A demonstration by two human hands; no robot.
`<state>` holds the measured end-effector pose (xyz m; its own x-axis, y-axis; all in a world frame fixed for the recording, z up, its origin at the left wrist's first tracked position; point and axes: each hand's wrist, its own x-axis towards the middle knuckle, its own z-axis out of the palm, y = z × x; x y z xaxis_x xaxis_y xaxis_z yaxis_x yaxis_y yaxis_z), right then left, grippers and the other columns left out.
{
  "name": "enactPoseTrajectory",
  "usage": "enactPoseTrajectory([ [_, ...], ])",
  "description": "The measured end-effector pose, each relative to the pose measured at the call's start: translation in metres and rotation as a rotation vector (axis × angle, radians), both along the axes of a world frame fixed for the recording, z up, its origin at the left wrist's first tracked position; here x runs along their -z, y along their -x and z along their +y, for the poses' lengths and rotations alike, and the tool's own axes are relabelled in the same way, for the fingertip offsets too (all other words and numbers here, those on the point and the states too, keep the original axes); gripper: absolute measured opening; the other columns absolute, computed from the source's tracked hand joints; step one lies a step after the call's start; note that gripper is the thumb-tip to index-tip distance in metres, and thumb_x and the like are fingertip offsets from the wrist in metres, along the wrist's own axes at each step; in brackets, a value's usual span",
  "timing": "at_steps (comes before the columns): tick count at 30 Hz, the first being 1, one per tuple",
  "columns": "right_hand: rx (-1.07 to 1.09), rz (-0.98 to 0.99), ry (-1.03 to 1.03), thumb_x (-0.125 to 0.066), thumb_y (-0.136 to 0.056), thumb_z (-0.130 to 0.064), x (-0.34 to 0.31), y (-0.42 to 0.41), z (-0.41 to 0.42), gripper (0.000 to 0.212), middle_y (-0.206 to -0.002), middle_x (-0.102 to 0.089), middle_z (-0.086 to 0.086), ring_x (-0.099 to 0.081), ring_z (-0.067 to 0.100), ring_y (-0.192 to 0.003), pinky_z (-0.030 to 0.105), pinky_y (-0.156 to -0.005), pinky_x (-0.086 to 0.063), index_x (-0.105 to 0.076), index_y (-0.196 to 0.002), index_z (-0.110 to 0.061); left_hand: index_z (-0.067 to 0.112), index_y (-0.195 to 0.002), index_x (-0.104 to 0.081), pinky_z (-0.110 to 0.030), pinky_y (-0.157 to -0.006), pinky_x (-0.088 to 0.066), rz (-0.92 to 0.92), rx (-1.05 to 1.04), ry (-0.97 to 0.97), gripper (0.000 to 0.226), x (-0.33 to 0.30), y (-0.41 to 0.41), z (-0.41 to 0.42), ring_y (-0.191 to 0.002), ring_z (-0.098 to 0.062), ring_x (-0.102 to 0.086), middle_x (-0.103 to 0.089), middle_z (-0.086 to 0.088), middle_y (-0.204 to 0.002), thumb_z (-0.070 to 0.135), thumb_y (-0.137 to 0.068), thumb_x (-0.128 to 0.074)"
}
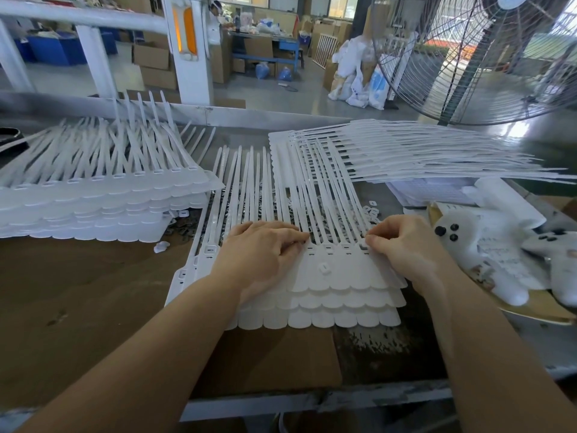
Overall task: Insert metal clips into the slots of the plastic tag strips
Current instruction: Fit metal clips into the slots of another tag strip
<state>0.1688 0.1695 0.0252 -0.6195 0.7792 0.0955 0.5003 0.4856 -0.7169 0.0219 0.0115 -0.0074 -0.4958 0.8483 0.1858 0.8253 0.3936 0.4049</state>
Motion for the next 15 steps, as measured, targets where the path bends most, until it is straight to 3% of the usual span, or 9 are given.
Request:
enactPoseTrajectory([
  [4,-0.048,0.004,-0.099,-0.055,-0.092,-0.011,0.0005,-0.0015,-0.0006,0.016,-0.083,-0.059,-0.007,-0.05,-0.003,-0.069,0.006,-0.056,-0.036,-0.067,-0.093,-0.021,0.049,-0.127,-0.049,-0.028,-0.109,-0.011,-0.002,0.0,0.003,0.034,-0.0001,0.0,-0.0001,-0.127,0.001,-0.033,-0.045,0.027,-0.135,0.047,-0.098,-0.033],
  [7,-0.084,-0.069,-0.191,-0.049,-0.095,-0.01,0.0,-0.0002,-0.0011,0.023,-0.073,-0.051,-0.011,-0.041,-0.003,-0.058,0.001,-0.053,-0.036,-0.07,-0.096,-0.018,0.049,-0.128,-0.048,-0.027,-0.109,-0.011,-0.003,0.001,0.008,0.033,-0.0003,0.0001,0.0003,-0.127,0.001,-0.033,-0.045,0.027,-0.135,0.047,-0.098,-0.034],
  [9,-0.077,-0.069,-0.186,-0.05,-0.095,-0.009,-0.0014,-0.0001,-0.0011,0.021,-0.069,-0.053,-0.012,-0.045,-0.002,-0.057,0.005,-0.052,-0.037,-0.07,-0.093,-0.015,0.05,-0.127,-0.048,-0.027,-0.109,-0.011,-0.008,0.005,0.013,0.033,-0.0001,0.0,-0.0001,-0.127,0.001,-0.033,-0.045,0.028,-0.135,0.047,-0.098,-0.034],
  [12,-0.076,-0.039,-0.117,-0.053,-0.093,-0.009,-0.004,-0.0025,-0.0019,0.015,-0.086,-0.064,0.001,-0.057,0.005,-0.063,0.01,-0.058,-0.041,-0.067,-0.089,-0.014,0.05,-0.127,-0.048,-0.028,-0.109,-0.011,-0.009,0.006,0.015,0.033,-0.0006,0.0001,0.0003,-0.127,0.001,-0.034,-0.045,0.028,-0.135,0.046,-0.098,-0.033],
  [15,-0.113,-0.081,-0.143,-0.05,-0.094,-0.008,-0.0047,-0.004,-0.0012,0.019,-0.082,-0.06,-0.002,-0.051,0.005,-0.064,0.014,-0.062,-0.039,-0.068,-0.094,-0.015,0.05,-0.127,-0.049,-0.027,-0.109,-0.011,-0.011,0.002,0.008,0.033,-0.0013,0.0001,0.0003,-0.127,0.001,-0.034,-0.045,0.028,-0.134,0.046,-0.098,-0.034],
])
